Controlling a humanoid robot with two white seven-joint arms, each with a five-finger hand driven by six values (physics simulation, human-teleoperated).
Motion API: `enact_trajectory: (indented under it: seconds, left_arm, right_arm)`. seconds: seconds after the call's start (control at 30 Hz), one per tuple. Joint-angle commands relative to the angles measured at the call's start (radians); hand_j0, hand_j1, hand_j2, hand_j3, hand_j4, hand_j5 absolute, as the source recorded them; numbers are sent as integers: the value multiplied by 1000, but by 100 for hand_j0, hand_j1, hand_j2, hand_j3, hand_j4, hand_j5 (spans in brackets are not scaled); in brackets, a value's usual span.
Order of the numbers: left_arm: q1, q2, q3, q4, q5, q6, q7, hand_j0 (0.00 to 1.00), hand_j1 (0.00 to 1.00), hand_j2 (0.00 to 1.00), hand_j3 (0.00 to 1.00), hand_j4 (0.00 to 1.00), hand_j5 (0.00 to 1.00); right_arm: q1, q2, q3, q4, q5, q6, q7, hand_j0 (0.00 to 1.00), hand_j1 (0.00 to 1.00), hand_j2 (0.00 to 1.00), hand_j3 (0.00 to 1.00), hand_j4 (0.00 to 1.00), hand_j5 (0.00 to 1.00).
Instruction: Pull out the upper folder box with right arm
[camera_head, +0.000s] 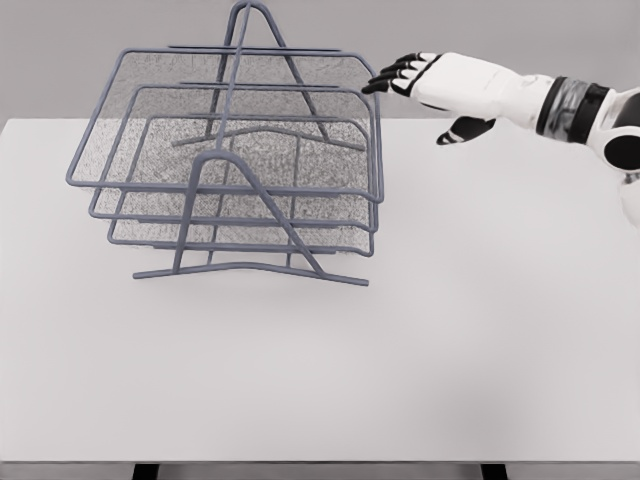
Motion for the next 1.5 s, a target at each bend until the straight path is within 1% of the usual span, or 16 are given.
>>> enact_trajectory:
  seconds: [0.0, 0.03, 0.17, 0.5, 0.57, 0.67, 0.8, 0.83, 0.9, 1.07, 1.1, 1.13, 1.17, 1.3, 1.37, 1.47]
  left_arm:
    - [0, 0, 0, 0, 0, 0, 0, 100, 100, 100, 100, 100, 100]
    - [0, 0, 0, 2, 0, 0, 0, 100, 100, 100, 100, 100, 100]
    - [0, 0, 0, 2, 0, 0, -2, 100, 100, 100, 100, 100, 100]
    - [0, 0, 0, 2, 0, 0, -2, 100, 100, 100, 100, 100, 100]
    - [0, 0, 0, 2, 0, 1, -2, 100, 100, 100, 100, 100, 100]
    - [0, 0, 0, 2, 0, 1, -2, 100, 100, 100, 100, 100, 100]
    - [0, 0, 0, 2, -2, 3, -2, 100, 100, 100, 100, 100, 100]
    - [0, 0, 0, 2, 0, 3, -2, 100, 100, 100, 100, 100, 100]
    - [0, 0, 0, 3, 0, 3, -2, 100, 100, 100, 100, 100, 100]
    - [0, 0, 0, 6, -2, 5, -2, 100, 100, 100, 100, 100, 100]
    - [0, 0, 0, 6, -2, 5, -2, 100, 100, 100, 100, 100, 100]
    - [0, 0, 0, 6, -2, 5, -2, 100, 100, 100, 100, 100, 100]
    - [0, 0, 0, 6, -2, 5, -2, 100, 100, 100, 100, 100, 100]
    - [0, 0, 0, 6, -2, 6, -2, 100, 100, 100, 100, 100, 100]
    - [0, 0, 0, 6, -2, 6, -2, 100, 100, 100, 100, 100, 100]
    - [2, 0, 0, 8, -2, 6, -2, 100, 100, 100, 100, 100, 100]
  right_arm:
    - [0, 10, -10, -30, -5, 3, -1, 100, 100, 100, 100, 100, 100]
    - [0, 35, 16, -33, -3, 3, -1, 100, 100, 100, 100, 100, 100]
    - [17, 39, 62, -31, 0, 3, -1, 100, 100, 100, 100, 100, 100]
    - [103, 16, 66, -45, 3, 3, -1, 100, 100, 100, 100, 100, 100]
    - [104, 12, 86, -45, 3, 3, -1, 100, 100, 100, 100, 100, 100]
    - [103, -108, 72, -54, -3, 3, -1, 100, 100, 100, 100, 100, 100]
    - [103, -174, 69, -50, -7, 3, -1, 100, 100, 100, 100, 100, 100]
    - [107, -175, 48, -47, -7, 3, -1, 100, 100, 100, 100, 100, 100]
    - [121, -209, 39, -45, -7, 3, -1, 100, 100, 100, 100, 100, 100]
    - [135, -272, 33, -41, -10, 3, -1, 100, 100, 100, 100, 100, 100]
    - [143, -292, 10, -41, -22, 3, -1, 100, 100, 100, 100, 100, 100]
    - [181, -301, -33, -39, -22, 3, -1, 100, 100, 100, 100, 100, 100]
    - [198, -338, -40, -39, -22, 3, -1, 100, 100, 100, 100, 100, 100]
    - [216, -419, -61, -38, -23, 3, -1, 100, 100, 100, 100, 100, 100]
    - [238, -439, -93, -36, -25, 3, -1, 100, 100, 100, 100, 100, 100]
    - [238, -465, -107, -36, -25, 3, -1, 100, 100, 100, 100, 100, 100]
